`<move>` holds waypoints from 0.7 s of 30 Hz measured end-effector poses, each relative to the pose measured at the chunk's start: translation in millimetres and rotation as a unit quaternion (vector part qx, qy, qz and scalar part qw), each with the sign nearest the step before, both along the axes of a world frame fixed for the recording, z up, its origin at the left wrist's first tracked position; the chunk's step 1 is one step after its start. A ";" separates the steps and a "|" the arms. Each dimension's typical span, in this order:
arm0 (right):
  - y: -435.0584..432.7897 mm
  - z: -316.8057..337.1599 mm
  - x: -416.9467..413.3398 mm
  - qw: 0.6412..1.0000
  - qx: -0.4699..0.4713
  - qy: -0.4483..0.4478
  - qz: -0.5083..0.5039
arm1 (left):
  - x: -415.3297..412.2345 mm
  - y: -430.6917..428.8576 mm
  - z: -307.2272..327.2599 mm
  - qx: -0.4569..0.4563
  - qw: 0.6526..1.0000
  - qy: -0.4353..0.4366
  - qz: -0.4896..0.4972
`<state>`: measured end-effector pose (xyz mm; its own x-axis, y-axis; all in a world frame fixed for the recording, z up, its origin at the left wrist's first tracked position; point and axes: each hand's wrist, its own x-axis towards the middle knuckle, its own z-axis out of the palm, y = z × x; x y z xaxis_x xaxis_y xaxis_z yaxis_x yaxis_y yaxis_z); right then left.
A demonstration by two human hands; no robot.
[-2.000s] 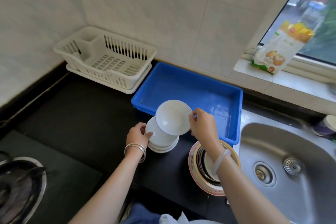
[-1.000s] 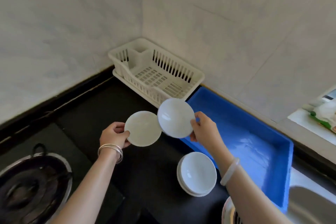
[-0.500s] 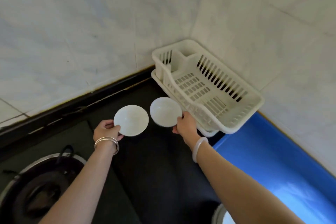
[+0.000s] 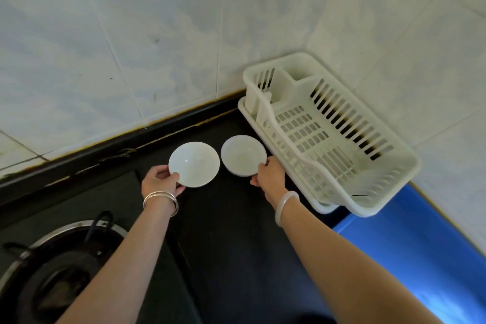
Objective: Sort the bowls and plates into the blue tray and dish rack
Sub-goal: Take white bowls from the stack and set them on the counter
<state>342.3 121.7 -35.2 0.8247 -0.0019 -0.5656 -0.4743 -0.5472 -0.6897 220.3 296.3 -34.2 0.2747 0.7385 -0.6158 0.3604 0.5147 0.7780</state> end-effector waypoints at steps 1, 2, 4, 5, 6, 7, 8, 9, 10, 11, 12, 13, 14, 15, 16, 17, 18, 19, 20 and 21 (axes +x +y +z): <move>0.3 -1.5 0.8 1.000 -0.002 0.000 0.004 | 0.4 0.3 -1.1 -0.001 1.000 0.000 0.001; 0.4 -2.5 1.0 1.000 0.001 0.000 0.005 | 0.5 0.1 -2.0 -0.003 1.000 -0.002 0.002; -0.9 -2.1 -0.2 1.000 0.030 0.007 -0.005 | 0.1 -1.4 -2.9 -0.006 1.000 -0.008 0.006; -2.2 -1.1 -1.2 0.998 0.051 0.017 -0.013 | -0.5 -2.7 -3.4 -0.010 1.000 -0.016 0.008; -3.9 -0.1 -2.1 0.997 0.068 0.031 -0.021 | -1.6 -4.2 -3.8 -0.020 0.999 -0.027 0.011; -6.0 0.6 -3.3 0.995 0.083 0.045 -0.029 | -3.2 -5.5 -4.1 -0.039 0.998 -0.038 0.017; -8.0 0.7 -4.9 0.993 0.101 0.057 -0.038 | -5.1 -7.2 -4.4 -0.064 0.997 -0.045 0.024; -9.9 0.4 -7.0 0.989 0.124 0.066 -0.048 | -7.7 -9.2 -5.1 -0.092 0.994 -0.050 0.030; -11.3 -0.3 -9.6 0.984 0.152 0.073 -0.062 | -10.7 -12.2 -6.4 -0.122 0.990 -0.060 0.034; -12.2 -1.3 -12.1 0.977 0.180 0.077 -0.080 | -13.5 -16.2 -7.8 -0.155 0.984 -0.081 0.041; -12.3 -2.3 -14.3 0.970 0.208 0.079 -0.101 | -15.6 -20.9 -8.7 -0.186 0.974 -0.114 0.051; -11.6 -3.2 -15.7 0.961 0.234 0.081 -0.122 | -16.6 -25.5 -9.3 -0.208 0.965 -0.146 0.062; -9.8 -3.4 -15.9 0.952 0.257 0.082 -0.142 | -16.4 -29.4 -9.5 -0.215 0.960 -0.166 0.073; -7.4 -3.2 -15.3 0.946 0.274 0.082 -0.155 | -15.0 -32.4 -9.3 -0.215 0.957 -0.173 0.086; -4.4 -3.1 -13.6 0.942 0.284 0.082 -0.161 | -12.3 -34.0 -8.6 -0.214 0.956 -0.173 0.100; -1.2 -3.0 -11.4 0.939 0.290 0.082 -0.164 | -9.3 -34.3 -8.0 -0.214 0.955 -0.170 0.112; 2.3 -2.9 -8.6 0.938 0.294 0.083 -0.164 | -6.0 -33.6 -7.4 -0.215 0.954 -0.168 0.120; 6.1 -2.9 -5.6 0.937 0.297 0.083 -0.163 | -2.6 -32.2 -6.7 -0.215 0.954 -0.165 0.126; 10.2 -2.8 -2.2 0.937 0.299 0.082 -0.163 | 0.6 -30.4 -6.0 -0.212 0.955 -0.163 0.128; 14.5 -3.1 1.6 0.936 0.301 0.081 -0.162 | 4.2 -28.5 -5.2 -0.209 0.956 -0.161 0.130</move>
<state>343.9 136.2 -38.3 0.7392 0.1221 -0.6624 -0.6733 0.1074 -0.7315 224.5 267.8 -39.4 0.3398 0.5160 -0.7863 -0.0447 0.8439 0.5346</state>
